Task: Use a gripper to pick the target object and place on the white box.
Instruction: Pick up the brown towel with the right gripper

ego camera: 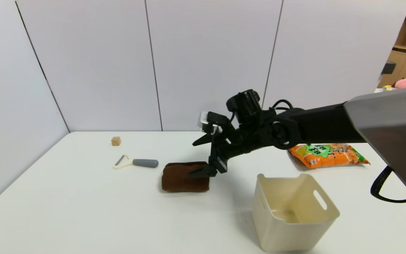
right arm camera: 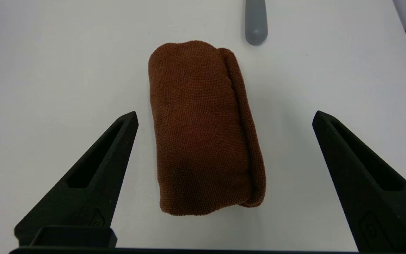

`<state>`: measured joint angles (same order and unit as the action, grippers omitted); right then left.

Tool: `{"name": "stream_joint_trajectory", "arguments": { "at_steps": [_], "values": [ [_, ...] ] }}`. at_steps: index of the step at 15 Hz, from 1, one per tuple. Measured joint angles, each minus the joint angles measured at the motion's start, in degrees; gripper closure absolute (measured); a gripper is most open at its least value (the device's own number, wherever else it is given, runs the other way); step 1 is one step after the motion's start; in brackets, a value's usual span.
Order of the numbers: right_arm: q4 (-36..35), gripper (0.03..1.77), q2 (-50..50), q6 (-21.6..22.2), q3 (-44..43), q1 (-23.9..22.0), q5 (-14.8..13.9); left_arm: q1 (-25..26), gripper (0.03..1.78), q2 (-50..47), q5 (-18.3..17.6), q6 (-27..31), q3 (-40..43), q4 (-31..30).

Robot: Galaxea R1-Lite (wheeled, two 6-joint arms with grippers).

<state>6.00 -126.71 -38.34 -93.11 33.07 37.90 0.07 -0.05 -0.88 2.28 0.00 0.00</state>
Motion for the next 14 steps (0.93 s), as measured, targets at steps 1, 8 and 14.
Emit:
{"name": "stream_joint_trajectory", "arguments": {
  "at_steps": [1,8,14],
  "values": [
    [0.0,0.09,-0.6,-0.4,0.0,0.3,0.0,0.0,0.12,0.0,0.0,0.0,0.0,0.0],
    [0.0,0.09,-4.7,-1.8,-1.5,1.2,-0.1,0.0,0.12,0.0,0.0,0.0,0.0,0.0],
    [0.1,0.09,-7.7,-1.9,-3.2,1.7,-0.3,0.0,0.12,0.0,0.0,0.0,0.0,0.0]
  ]
}}
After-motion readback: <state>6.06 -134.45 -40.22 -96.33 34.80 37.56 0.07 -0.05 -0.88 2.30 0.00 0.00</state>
